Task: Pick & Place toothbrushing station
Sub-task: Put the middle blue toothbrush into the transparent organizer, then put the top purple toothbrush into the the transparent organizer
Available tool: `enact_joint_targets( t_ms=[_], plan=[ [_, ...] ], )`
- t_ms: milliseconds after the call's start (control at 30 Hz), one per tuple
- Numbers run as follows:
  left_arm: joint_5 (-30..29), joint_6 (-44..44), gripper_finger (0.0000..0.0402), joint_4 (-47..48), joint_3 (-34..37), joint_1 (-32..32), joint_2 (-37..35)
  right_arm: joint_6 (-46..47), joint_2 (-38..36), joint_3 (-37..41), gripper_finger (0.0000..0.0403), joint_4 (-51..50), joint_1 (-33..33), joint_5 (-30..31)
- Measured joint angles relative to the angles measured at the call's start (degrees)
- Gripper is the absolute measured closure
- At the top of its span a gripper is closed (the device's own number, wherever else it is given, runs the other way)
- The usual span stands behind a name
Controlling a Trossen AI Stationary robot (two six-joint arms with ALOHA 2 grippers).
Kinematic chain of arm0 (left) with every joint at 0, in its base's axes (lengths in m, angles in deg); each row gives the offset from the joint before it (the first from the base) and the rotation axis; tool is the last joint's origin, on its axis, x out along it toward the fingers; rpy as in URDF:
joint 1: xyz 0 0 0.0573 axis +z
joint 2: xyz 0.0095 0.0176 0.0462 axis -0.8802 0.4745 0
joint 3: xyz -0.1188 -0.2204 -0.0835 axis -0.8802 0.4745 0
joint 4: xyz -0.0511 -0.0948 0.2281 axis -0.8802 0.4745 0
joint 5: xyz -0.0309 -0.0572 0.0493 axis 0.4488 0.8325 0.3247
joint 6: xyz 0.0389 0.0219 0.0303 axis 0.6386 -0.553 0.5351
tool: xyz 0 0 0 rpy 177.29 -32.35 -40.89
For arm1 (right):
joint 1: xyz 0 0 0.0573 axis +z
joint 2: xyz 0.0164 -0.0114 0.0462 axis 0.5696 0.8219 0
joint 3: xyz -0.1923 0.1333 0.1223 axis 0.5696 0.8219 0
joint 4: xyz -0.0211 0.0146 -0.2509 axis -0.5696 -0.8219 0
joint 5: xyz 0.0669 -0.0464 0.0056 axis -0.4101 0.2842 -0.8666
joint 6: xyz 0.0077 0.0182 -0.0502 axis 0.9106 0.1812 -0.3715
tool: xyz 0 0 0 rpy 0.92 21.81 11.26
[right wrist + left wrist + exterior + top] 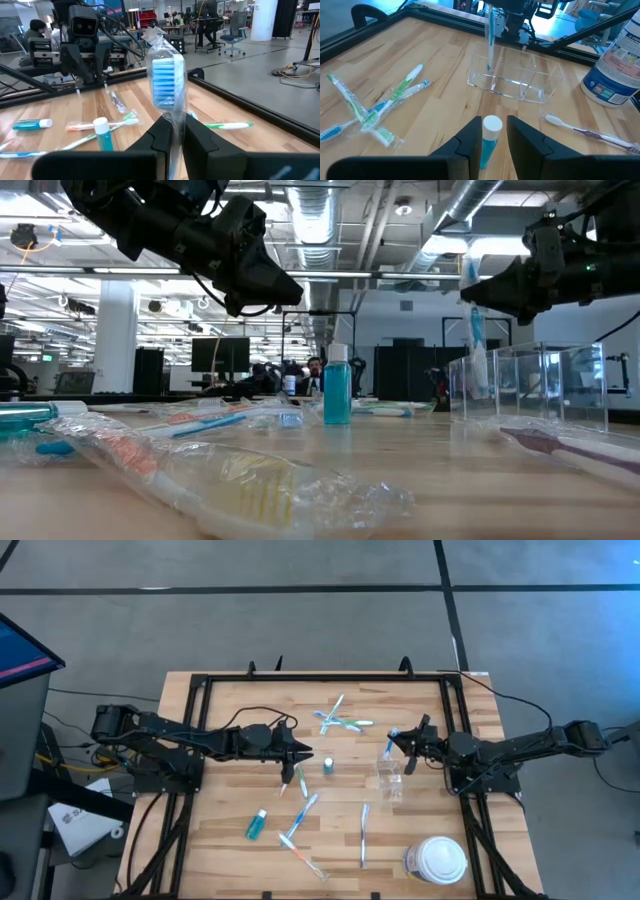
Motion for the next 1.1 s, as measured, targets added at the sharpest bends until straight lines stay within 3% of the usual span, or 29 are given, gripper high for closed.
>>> enact_joint_targets(
  t_ms=[200,467,833,1100],
  plan=[
    [0.0,0.0,0.0316,0.0,0.0,0.0,0.0,0.0,0.0,0.0,0.0364,-0.2,0.0,0.0],
    [0.0,0.2,0.0316,0.0,0.0,0.0,0.0,0.1,0.0,0.0,0.0310,-5.2,0.0,0.0],
    [0.0,2.1,0.0316,0.3,0.0,0.0,0.0,-5.8,-0.9,-1.3,0.0238,-4.0,0.0,0.4],
    [-4.1,5.1,0.0316,0.3,0.0,0.2,0.0,-9.1,-2.6,-1.3,0.0200,-4.2,0.0,8.5]
  ],
)
